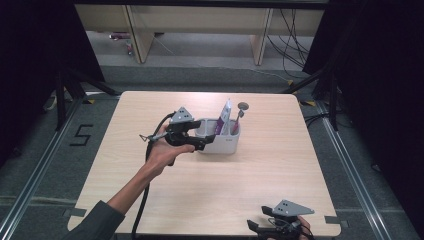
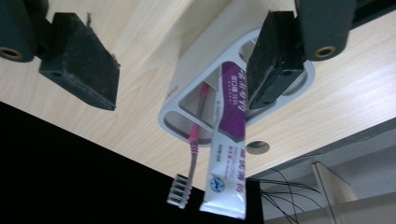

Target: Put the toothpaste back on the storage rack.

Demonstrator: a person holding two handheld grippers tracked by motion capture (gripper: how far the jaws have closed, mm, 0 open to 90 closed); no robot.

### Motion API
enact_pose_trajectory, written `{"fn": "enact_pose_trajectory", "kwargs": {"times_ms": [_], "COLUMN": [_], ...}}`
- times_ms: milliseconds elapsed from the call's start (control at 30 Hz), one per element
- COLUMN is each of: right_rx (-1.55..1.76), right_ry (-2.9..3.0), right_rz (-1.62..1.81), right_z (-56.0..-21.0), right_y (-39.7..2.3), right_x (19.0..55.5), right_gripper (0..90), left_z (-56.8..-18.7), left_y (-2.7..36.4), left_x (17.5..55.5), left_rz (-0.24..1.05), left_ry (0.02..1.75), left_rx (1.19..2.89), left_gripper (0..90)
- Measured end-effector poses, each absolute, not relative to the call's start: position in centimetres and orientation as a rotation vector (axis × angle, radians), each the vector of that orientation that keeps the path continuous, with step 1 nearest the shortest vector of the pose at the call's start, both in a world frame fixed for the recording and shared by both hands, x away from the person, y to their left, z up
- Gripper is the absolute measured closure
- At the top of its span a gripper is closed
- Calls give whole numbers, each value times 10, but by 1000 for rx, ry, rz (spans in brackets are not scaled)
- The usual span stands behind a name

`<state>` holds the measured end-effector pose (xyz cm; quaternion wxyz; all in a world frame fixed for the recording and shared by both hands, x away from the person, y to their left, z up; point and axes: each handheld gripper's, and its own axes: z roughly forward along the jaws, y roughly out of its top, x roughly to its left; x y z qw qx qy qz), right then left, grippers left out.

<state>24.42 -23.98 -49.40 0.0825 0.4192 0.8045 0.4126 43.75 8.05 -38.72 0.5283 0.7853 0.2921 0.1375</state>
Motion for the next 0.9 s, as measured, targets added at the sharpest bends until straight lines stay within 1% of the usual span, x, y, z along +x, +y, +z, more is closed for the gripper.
{"fn": "enact_pose_trajectory", "kwargs": {"times_ms": [100, 300, 333, 433, 900], "right_rx": [1266, 1239, 1276, 1238, 1251], "right_ry": [2376, 2388, 2392, 2390, 2404], "right_rz": [1252, 1217, 1252, 1254, 1229], "right_z": [-494, -493, -494, -495, -494], "right_y": [-239, -240, -238, -240, -240], "right_x": [243, 244, 243, 245, 244], "right_gripper": [282, 282, 282, 282, 282], "left_z": [-389, -392, -391, -392, -404], "left_y": [82, 91, 94, 98, 112], "left_x": [428, 411, 409, 405, 385], "left_rz": [299, 277, 275, 264, 295], "left_ry": [693, 696, 692, 688, 668], "left_rx": [1878, 1873, 1879, 1865, 1877], "left_gripper": [226, 210, 211, 210, 204]}}
